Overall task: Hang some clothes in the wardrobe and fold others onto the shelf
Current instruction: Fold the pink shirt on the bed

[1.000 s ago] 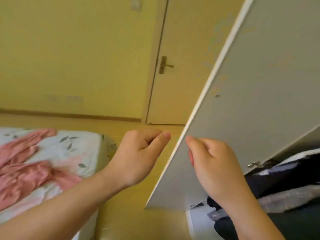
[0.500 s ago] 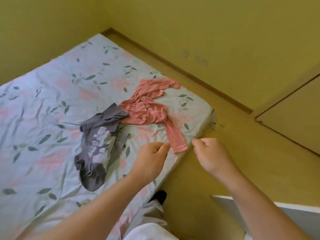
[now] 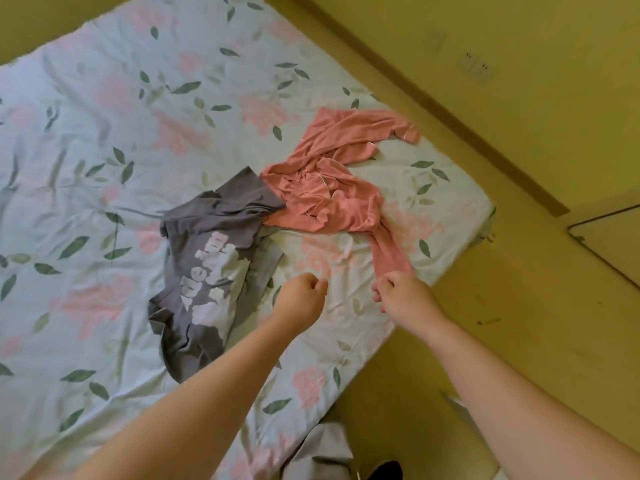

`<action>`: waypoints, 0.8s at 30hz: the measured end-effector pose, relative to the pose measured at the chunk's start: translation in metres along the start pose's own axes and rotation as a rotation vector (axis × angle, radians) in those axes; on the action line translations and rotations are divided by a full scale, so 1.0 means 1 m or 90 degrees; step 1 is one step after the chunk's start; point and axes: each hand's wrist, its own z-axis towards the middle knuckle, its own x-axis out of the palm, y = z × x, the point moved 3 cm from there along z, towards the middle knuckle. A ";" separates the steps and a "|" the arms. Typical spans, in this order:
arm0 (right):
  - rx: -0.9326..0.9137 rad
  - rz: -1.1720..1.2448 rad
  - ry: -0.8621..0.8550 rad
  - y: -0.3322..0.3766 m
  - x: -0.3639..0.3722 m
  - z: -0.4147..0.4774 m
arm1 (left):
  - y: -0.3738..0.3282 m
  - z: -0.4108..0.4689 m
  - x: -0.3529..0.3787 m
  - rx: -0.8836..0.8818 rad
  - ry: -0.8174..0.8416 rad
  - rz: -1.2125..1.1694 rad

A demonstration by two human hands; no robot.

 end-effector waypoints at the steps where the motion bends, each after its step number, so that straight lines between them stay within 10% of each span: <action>1: -0.001 -0.009 0.009 0.001 0.006 0.014 | 0.004 0.020 0.000 0.000 0.001 0.019; 18: 0.128 0.082 -0.069 -0.024 0.059 0.287 | 0.072 0.178 0.027 -0.016 0.053 0.007; 24: 0.156 0.338 -0.089 -0.002 0.058 0.288 | 0.085 0.154 0.030 -0.052 0.044 -0.074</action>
